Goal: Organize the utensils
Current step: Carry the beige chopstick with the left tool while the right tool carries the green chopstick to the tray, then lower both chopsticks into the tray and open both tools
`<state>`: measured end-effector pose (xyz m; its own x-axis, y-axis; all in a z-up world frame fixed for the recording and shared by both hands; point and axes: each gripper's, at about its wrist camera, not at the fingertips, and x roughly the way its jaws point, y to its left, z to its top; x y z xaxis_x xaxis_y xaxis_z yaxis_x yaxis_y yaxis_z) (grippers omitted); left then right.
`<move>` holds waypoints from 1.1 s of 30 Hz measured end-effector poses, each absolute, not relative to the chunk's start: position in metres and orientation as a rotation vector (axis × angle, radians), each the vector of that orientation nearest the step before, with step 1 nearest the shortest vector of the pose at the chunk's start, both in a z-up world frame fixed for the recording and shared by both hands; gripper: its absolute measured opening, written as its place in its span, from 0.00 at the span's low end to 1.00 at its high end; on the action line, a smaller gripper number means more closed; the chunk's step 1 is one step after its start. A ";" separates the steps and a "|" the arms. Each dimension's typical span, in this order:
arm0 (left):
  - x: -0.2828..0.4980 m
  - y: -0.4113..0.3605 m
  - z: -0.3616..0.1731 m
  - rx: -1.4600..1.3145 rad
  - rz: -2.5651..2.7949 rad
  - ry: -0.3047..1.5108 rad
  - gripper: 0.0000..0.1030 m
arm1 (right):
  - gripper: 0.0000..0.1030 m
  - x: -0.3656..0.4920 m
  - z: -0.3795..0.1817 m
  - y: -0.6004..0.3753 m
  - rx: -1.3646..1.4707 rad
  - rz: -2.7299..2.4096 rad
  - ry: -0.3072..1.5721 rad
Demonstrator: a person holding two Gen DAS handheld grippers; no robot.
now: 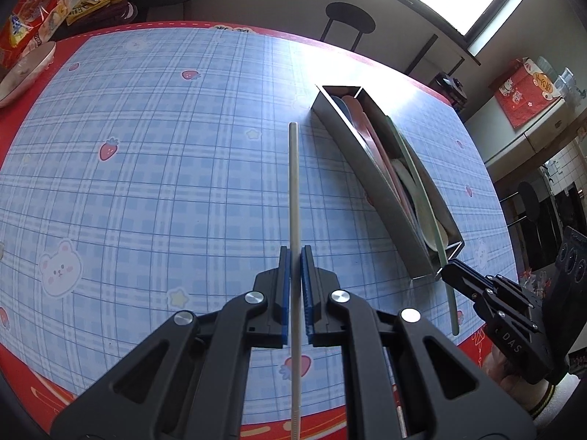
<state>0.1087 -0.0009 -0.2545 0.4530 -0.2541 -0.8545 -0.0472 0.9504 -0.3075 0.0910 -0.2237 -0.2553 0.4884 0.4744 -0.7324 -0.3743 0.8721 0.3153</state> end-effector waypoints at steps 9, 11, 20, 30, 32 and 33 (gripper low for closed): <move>0.141 -0.051 -0.241 -0.351 -0.156 1.099 0.10 | 0.06 0.124 -0.250 -0.266 0.140 0.507 0.910; 0.152 -0.063 -0.239 -0.375 -0.159 1.095 0.10 | 0.06 0.134 -0.249 -0.272 0.128 0.514 0.909; 0.194 -0.105 -0.246 -0.564 -0.146 1.065 0.10 | 0.06 0.174 -0.243 -0.279 0.066 0.554 0.928; 0.210 -0.108 -0.285 -0.746 -0.048 1.059 0.10 | 0.06 0.206 -0.262 -0.268 0.004 0.592 0.998; 0.213 -0.106 -0.290 -0.752 -0.030 1.058 0.10 | 0.06 0.210 -0.264 -0.264 0.001 0.599 1.005; 0.214 -0.105 -0.292 -0.753 -0.021 1.057 0.10 | 0.06 0.210 -0.265 -0.264 -0.002 0.601 1.008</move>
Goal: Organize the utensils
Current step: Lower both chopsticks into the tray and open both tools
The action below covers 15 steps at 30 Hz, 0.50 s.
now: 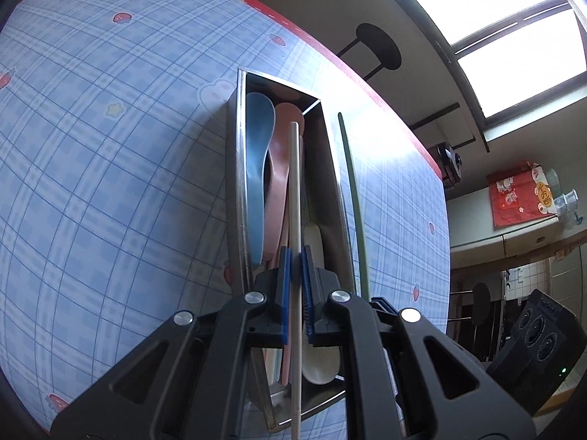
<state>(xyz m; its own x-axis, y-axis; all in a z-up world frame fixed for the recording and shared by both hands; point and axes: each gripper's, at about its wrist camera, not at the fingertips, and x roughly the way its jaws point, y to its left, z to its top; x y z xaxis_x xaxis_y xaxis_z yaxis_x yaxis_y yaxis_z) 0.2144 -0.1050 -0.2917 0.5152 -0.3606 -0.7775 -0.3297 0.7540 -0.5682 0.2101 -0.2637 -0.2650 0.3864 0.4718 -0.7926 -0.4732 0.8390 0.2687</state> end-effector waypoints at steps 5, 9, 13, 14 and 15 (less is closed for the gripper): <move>0.222 -0.100 -0.300 -0.769 -0.003 1.062 0.10 | 0.06 0.216 -0.274 -0.263 0.008 0.596 1.040; 0.226 -0.099 -0.304 -0.768 -0.006 1.072 0.10 | 0.06 0.218 -0.277 -0.262 0.017 0.589 1.048; 0.228 -0.101 -0.308 -0.763 -0.003 1.087 0.10 | 0.06 0.219 -0.280 -0.258 0.018 0.586 1.058; 0.228 -0.102 -0.308 -0.760 -0.008 1.087 0.10 | 0.06 0.220 -0.280 -0.256 0.019 0.583 1.061; 0.229 -0.104 -0.308 -0.753 -0.015 1.091 0.10 | 0.06 0.219 -0.282 -0.256 0.024 0.581 1.066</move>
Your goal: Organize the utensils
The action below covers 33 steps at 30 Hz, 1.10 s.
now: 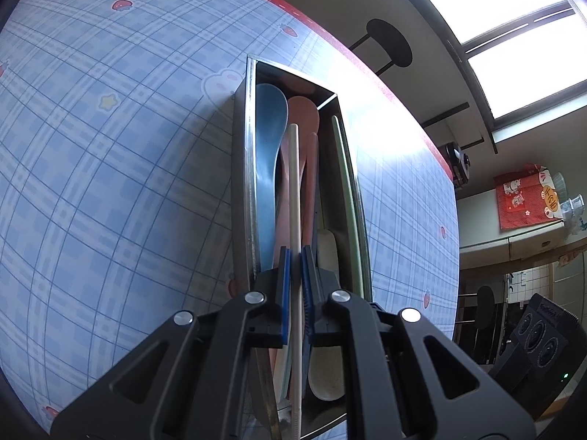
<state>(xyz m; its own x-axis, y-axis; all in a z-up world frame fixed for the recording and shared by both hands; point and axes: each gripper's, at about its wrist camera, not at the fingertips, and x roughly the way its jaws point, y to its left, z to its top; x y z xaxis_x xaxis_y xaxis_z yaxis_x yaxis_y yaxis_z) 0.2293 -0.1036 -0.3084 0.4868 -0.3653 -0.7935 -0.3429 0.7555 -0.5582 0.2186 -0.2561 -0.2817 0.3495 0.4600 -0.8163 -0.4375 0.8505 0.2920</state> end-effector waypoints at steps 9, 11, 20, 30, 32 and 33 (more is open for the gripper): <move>0.234 -0.111 -0.310 -0.731 -0.046 1.106 0.09 | 0.07 0.220 -0.284 -0.248 0.020 0.576 1.082; 0.234 -0.111 -0.310 -0.726 -0.043 1.108 0.09 | 0.07 0.220 -0.284 -0.249 0.022 0.574 1.087; 0.226 -0.101 -0.283 -0.669 -0.027 1.056 0.11 | 0.07 0.214 -0.268 -0.251 0.026 0.609 1.058; 0.199 -0.082 -0.224 -0.430 0.004 0.983 0.21 | 0.34 0.205 -0.219 -0.284 0.069 0.509 0.940; 0.190 -0.079 -0.209 -0.372 0.003 0.966 0.22 | 0.40 0.200 -0.207 -0.290 0.070 0.488 0.916; 0.185 -0.077 -0.201 -0.343 0.003 0.955 0.23 | 0.44 0.197 -0.201 -0.293 0.067 0.478 0.903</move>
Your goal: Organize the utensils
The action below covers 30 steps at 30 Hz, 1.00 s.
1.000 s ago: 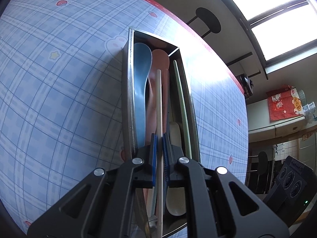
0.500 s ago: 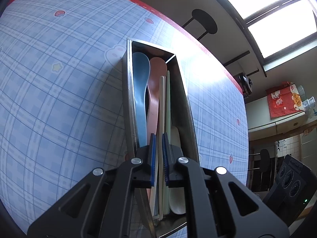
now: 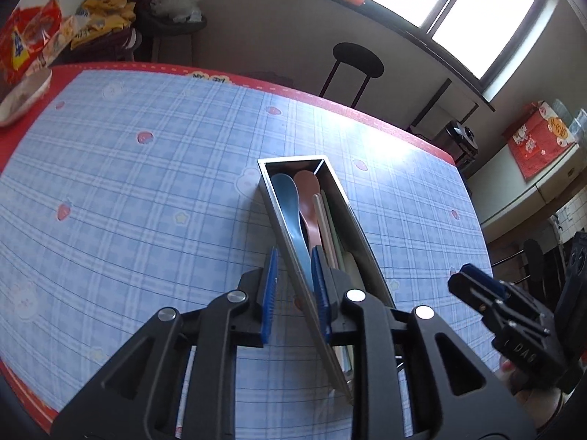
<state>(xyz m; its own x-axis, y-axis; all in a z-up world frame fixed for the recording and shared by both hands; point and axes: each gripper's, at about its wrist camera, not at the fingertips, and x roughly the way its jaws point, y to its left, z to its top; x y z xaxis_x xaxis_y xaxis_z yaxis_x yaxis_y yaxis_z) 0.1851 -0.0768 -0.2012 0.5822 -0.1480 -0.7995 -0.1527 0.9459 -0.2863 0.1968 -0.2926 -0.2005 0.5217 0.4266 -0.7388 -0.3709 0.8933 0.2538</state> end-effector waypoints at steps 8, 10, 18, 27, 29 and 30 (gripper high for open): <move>0.137 -0.052 -0.133 -0.195 -0.010 0.851 0.37 | 0.71 0.155 -0.142 -0.301 0.014 0.413 0.777; 0.126 -0.046 -0.115 -0.177 -0.020 0.820 0.45 | 0.80 0.142 -0.128 -0.300 0.007 0.394 0.745; 0.057 -0.028 -0.048 -0.070 -0.033 0.653 0.94 | 0.94 0.091 -0.080 -0.289 0.035 0.332 0.652; 0.011 -0.014 -0.018 -0.050 -0.043 0.591 0.94 | 0.94 0.052 -0.058 -0.278 0.028 0.196 0.609; 0.009 -0.012 -0.016 -0.058 -0.055 0.590 0.94 | 0.94 0.048 -0.056 -0.275 0.022 0.183 0.607; 0.008 -0.010 -0.015 -0.058 -0.055 0.586 0.94 | 0.94 0.046 -0.055 -0.274 0.022 0.176 0.605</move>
<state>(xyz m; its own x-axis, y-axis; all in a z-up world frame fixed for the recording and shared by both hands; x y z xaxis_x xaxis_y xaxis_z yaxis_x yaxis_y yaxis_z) 0.0075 -0.0101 -0.0151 0.8317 -0.0680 -0.5510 0.0349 0.9969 -0.0704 0.0460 -0.2737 -0.0547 0.8081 0.1711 -0.5636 -0.1582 0.9848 0.0721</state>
